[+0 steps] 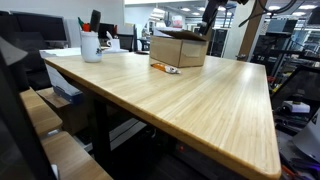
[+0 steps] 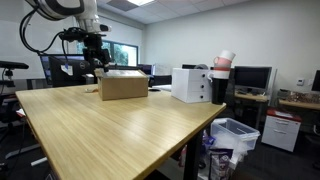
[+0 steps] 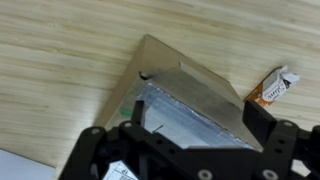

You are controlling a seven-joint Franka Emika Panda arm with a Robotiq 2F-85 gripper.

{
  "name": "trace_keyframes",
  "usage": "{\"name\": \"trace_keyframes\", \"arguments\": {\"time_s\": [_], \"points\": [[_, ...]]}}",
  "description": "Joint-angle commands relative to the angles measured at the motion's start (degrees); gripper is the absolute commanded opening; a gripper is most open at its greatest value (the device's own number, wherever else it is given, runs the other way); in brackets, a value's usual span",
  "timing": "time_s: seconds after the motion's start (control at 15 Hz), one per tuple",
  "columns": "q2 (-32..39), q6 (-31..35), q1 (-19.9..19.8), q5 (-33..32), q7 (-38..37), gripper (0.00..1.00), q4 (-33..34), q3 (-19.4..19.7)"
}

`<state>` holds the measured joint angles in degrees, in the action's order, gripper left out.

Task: Pour the contents of the box onto the table

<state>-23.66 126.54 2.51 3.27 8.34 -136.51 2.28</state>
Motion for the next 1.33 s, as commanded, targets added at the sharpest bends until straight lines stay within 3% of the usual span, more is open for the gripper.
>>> {"name": "trace_keyframes", "arguments": {"time_s": [0.0,0.33,0.53,0.93,1.27], "points": [[0.37,3.03,0.97,3.17,-2.06,1.00,0.96,-0.92],[1.91,4.21,0.83,1.11,-9.71,1.00,3.64,-5.21],[4.13,4.45,0.50,-3.79,-17.07,1.00,6.16,-10.62],[9.42,0.60,-2.33,-25.60,-37.44,1.00,11.51,-20.17],[13.91,-11.04,-1.80,-41.72,-48.24,1.00,16.21,-21.78]]}}
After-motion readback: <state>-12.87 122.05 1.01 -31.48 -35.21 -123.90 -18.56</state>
